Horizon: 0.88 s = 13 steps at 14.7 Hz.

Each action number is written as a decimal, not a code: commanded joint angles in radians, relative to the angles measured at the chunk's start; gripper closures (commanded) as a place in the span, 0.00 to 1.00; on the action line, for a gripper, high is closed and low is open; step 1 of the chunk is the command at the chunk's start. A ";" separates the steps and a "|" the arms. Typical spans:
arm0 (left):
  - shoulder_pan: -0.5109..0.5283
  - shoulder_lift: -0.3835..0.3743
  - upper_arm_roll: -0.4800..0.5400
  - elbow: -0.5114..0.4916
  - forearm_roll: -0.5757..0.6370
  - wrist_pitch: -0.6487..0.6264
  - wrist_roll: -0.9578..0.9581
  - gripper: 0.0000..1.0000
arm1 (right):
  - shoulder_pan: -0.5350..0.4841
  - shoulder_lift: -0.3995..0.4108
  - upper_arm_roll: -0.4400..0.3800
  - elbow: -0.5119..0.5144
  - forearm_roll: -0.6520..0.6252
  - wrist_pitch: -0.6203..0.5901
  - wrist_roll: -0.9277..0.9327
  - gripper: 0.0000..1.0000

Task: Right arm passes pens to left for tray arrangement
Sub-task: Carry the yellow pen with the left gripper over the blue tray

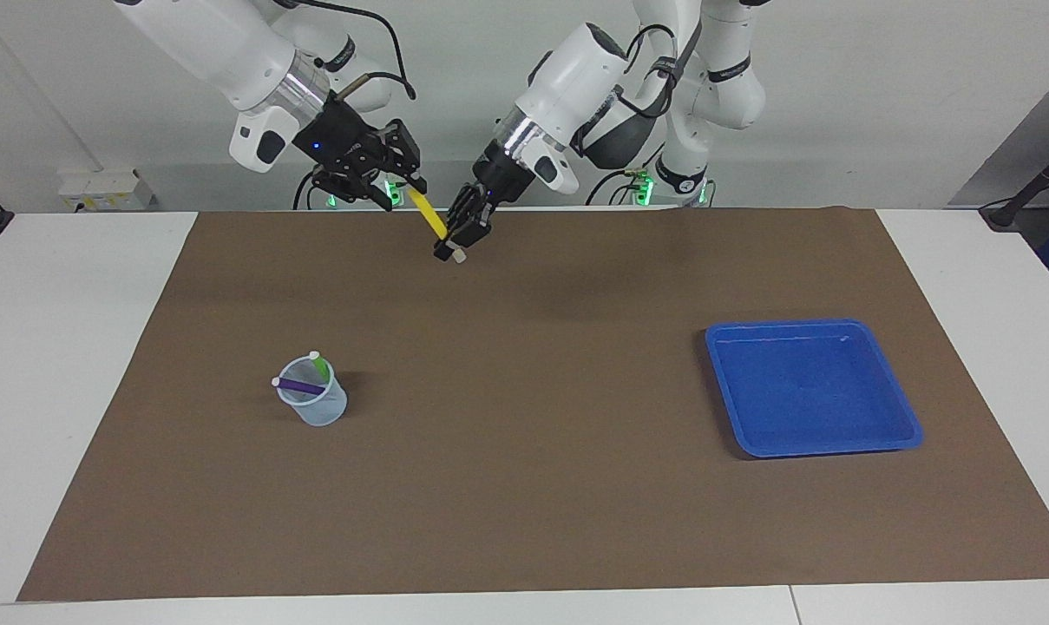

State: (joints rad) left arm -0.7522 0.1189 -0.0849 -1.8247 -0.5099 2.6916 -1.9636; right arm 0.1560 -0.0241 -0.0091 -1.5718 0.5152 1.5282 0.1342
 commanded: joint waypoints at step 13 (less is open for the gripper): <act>0.043 -0.036 0.013 0.001 -0.010 -0.231 0.282 1.00 | -0.204 -0.031 0.000 -0.247 -0.388 0.343 -0.329 0.00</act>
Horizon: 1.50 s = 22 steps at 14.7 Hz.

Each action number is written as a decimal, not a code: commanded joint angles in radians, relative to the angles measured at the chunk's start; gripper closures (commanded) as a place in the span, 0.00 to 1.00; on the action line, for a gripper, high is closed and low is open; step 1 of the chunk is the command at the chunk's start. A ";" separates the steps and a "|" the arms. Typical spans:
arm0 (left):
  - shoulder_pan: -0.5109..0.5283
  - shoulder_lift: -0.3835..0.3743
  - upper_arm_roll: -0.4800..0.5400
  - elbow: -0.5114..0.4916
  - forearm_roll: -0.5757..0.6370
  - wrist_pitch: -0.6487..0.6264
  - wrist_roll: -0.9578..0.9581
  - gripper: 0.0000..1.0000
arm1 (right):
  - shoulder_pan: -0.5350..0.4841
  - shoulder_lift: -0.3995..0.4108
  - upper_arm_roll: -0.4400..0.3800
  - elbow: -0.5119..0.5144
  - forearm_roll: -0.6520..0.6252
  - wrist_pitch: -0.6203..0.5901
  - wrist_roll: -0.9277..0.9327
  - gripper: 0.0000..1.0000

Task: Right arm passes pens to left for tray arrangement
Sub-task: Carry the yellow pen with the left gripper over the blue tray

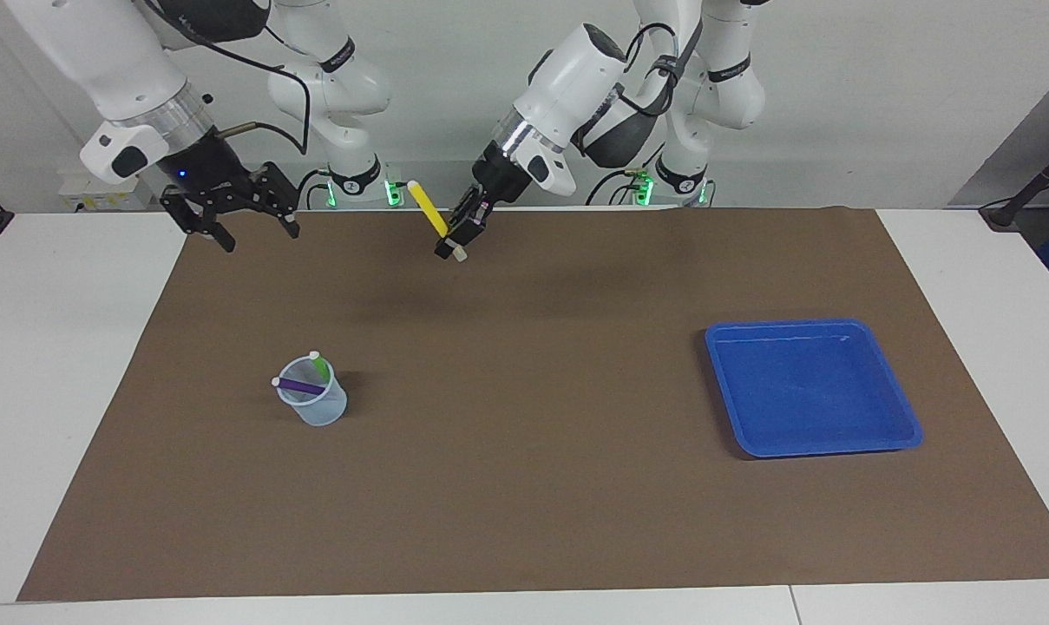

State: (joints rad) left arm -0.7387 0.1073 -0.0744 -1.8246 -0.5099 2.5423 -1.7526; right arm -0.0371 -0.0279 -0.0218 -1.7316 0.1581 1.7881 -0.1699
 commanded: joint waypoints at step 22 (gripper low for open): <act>0.619 -0.080 0.007 0.001 0.304 -0.652 1.181 1.00 | -0.121 0.086 0.016 -0.068 -0.072 0.236 -0.054 0.00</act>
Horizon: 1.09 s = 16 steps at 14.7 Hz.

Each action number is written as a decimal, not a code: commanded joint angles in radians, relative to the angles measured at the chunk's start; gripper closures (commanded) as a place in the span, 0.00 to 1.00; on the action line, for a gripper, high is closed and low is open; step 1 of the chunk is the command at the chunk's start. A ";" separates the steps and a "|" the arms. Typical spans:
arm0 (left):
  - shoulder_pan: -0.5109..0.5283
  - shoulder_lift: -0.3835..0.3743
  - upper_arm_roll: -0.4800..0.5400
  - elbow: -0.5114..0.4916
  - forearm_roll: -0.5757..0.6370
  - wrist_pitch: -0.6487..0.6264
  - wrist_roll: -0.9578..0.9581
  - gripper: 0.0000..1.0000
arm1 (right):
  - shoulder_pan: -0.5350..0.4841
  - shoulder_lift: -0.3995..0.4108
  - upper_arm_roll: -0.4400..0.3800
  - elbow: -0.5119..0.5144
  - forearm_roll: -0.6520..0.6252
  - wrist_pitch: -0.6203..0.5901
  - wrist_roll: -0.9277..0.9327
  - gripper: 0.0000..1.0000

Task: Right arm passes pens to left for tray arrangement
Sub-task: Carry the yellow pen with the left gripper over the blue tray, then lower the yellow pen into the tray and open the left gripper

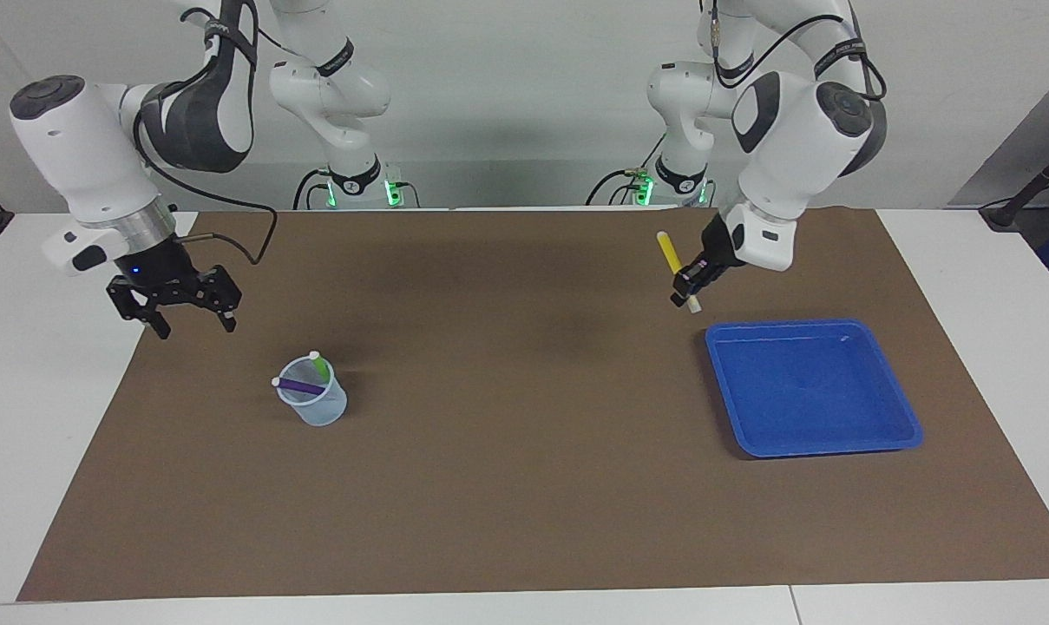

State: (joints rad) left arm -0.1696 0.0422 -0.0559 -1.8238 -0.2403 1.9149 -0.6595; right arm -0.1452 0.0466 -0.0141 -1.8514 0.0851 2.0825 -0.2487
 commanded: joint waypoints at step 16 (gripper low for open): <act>0.353 0.131 -0.012 0.011 0.216 0.197 0.724 1.00 | -0.016 0.130 0.008 0.351 0.004 -0.383 0.164 0.00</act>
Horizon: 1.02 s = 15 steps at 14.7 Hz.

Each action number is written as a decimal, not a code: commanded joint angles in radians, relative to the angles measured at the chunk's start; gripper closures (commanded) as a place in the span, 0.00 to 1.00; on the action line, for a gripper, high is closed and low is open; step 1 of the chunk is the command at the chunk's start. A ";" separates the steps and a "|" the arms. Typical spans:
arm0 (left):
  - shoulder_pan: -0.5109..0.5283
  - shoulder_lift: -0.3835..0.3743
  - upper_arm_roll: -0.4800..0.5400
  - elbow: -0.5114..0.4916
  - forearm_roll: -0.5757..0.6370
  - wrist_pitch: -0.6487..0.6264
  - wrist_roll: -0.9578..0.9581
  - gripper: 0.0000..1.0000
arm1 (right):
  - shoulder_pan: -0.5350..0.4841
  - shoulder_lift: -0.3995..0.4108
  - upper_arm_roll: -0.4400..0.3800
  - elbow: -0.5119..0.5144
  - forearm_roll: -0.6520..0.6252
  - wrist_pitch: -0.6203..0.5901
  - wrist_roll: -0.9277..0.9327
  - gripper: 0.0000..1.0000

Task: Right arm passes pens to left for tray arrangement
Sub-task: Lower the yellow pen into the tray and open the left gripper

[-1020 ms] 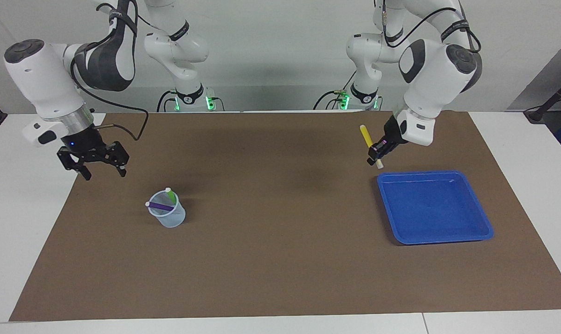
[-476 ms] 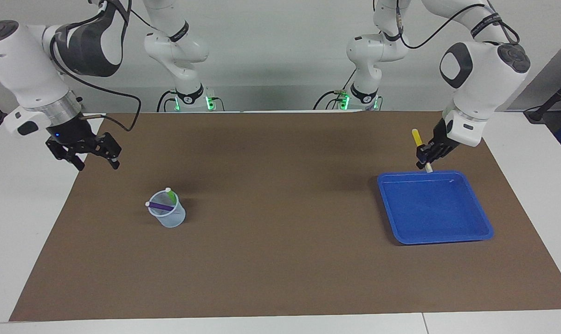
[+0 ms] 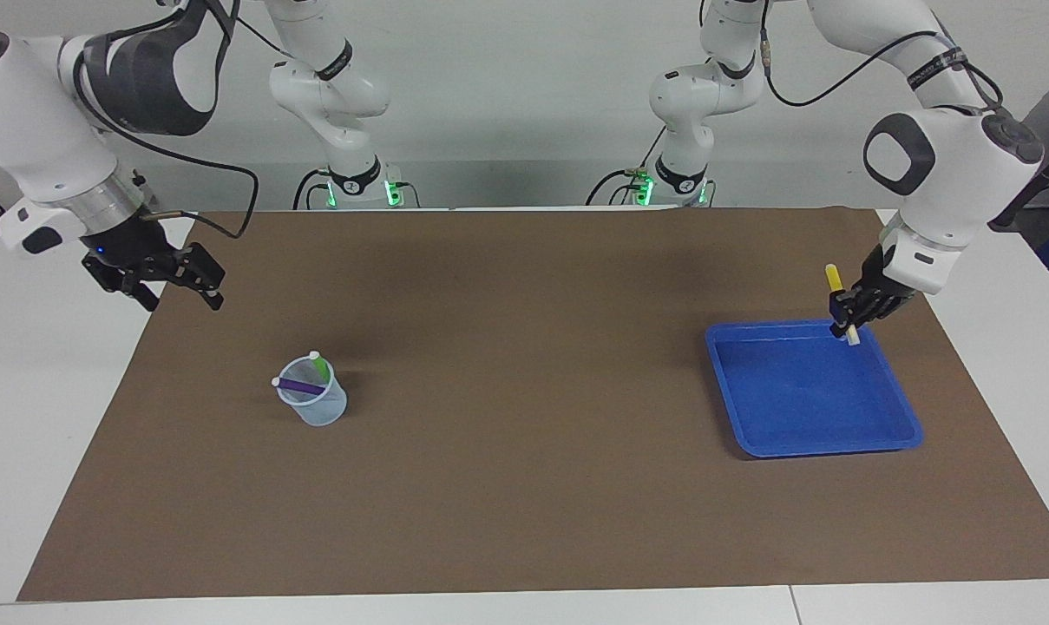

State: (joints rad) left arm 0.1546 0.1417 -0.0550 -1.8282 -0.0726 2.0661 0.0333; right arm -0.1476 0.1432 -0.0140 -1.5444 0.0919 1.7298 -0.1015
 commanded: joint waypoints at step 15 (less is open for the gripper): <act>0.103 0.285 -0.011 0.040 0.155 0.376 0.132 1.00 | -0.035 0.027 -0.001 0.046 0.003 -0.035 0.014 0.00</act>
State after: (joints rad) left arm 0.2568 0.4074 -0.0606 -1.7603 0.0591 2.3701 0.1731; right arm -0.1646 0.1570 -0.0241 -1.5276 0.0916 1.7227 -0.1015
